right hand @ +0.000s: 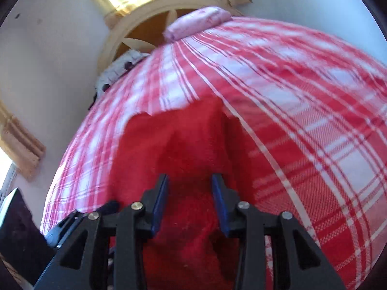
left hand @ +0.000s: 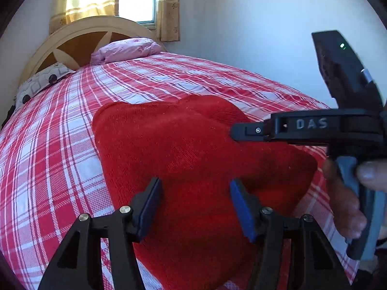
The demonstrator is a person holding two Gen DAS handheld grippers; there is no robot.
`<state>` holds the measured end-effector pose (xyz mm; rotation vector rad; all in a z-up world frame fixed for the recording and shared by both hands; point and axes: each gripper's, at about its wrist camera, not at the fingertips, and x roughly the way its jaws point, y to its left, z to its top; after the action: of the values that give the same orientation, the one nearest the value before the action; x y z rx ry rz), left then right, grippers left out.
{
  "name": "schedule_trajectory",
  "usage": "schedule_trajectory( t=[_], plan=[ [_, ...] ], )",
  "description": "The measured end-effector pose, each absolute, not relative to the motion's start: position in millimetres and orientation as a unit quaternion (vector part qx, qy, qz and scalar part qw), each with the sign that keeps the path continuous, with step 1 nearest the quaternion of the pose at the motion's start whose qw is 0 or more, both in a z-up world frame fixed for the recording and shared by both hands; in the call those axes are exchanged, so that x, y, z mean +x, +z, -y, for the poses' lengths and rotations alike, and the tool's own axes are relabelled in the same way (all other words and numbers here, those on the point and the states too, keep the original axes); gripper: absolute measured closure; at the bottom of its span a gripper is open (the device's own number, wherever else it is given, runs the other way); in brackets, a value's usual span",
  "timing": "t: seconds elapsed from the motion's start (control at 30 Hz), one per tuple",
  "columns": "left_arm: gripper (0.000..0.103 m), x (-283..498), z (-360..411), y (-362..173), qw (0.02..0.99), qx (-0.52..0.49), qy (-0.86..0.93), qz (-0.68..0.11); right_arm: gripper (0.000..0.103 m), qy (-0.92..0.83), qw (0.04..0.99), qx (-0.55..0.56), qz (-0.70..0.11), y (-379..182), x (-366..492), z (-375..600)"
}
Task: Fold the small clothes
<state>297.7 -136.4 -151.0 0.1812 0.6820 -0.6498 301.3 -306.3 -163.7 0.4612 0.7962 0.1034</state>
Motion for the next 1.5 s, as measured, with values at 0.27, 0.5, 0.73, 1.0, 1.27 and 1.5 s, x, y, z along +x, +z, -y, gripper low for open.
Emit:
schedule_trajectory(
  t=[0.27,0.5,0.73,1.0,1.27,1.5],
  plan=[
    [0.040,291,112,-142,0.893,0.028,-0.331,-0.304,0.076,0.022,0.903,0.208,-0.374,-153,281,311],
    [0.034,311,61,-142,0.903,-0.076,-0.284,-0.314,0.045,0.028,0.938,0.096,-0.333,-131,254,253],
    [0.034,321,51,-156,0.888,-0.115,-0.279,-0.346,0.052,0.004,0.932,0.037,-0.362,-166,251,236],
    [0.034,320,55,-162,0.884,-0.106,-0.279,-0.359,0.052,-0.005,0.931,0.008,-0.364,-177,250,230],
    [0.030,328,53,-172,0.871,-0.119,-0.274,-0.390,0.052,0.005,0.930,0.008,-0.367,-177,252,231],
    [0.030,320,53,-165,0.881,-0.112,-0.270,-0.372,0.052,0.003,0.933,0.009,-0.360,-177,248,230]
  ],
)
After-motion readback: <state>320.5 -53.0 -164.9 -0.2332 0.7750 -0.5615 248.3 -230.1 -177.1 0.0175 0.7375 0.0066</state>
